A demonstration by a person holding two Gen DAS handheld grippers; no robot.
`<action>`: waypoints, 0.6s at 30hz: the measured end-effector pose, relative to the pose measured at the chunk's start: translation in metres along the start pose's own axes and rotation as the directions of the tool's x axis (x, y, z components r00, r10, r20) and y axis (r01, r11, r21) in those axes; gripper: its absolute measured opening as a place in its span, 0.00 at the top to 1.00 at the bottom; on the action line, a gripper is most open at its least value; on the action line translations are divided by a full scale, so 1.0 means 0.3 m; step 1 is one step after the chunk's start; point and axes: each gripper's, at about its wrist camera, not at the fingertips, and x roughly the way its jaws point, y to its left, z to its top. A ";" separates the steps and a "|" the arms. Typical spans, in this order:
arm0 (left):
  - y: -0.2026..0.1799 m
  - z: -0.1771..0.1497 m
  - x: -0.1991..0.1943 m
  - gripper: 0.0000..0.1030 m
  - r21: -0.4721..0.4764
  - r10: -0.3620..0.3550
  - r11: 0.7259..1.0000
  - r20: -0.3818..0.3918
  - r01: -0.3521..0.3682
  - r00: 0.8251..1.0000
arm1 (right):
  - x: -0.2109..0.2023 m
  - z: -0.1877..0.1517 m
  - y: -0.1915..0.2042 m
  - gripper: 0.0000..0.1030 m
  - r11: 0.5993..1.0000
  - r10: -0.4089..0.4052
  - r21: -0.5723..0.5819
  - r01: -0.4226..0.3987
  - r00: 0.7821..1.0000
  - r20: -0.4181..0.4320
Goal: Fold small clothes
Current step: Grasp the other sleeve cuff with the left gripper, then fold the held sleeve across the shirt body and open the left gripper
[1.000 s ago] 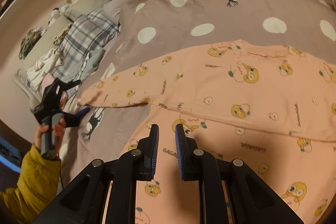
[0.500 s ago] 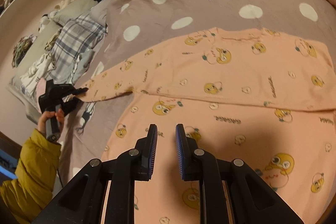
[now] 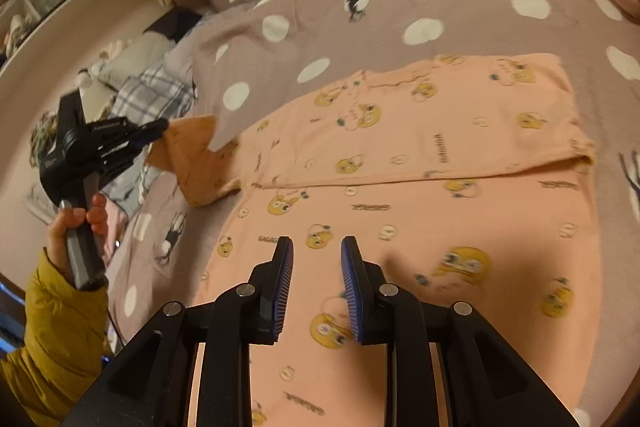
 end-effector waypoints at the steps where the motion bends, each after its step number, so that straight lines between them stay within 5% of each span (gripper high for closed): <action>1: -0.079 -0.024 0.022 0.95 0.054 -0.006 0.999 -0.011 0.007 1.000 | -0.010 -0.004 -0.006 0.77 1.000 -0.007 0.005 0.007 1.000 0.006; 9: -0.400 -0.245 0.301 0.90 0.275 0.020 0.960 -0.229 0.045 0.973 | -0.107 -0.046 -0.145 0.77 0.993 -0.048 0.107 0.043 0.997 0.052; 13: -0.451 -0.320 0.338 0.63 0.306 0.035 0.950 -0.280 0.055 0.959 | -0.129 -0.052 -0.189 0.77 0.989 -0.059 0.139 0.050 0.996 0.061; 15: -0.429 -0.319 0.304 0.48 0.283 0.003 0.956 -0.262 0.074 0.965 | -0.125 -0.050 -0.204 0.77 0.987 -0.056 0.156 0.046 0.997 0.060; 18: -0.334 -0.285 0.232 0.41 0.207 -0.017 0.976 -0.207 0.061 0.978 | -0.106 -0.047 -0.196 0.76 0.987 -0.033 0.158 0.024 0.998 0.049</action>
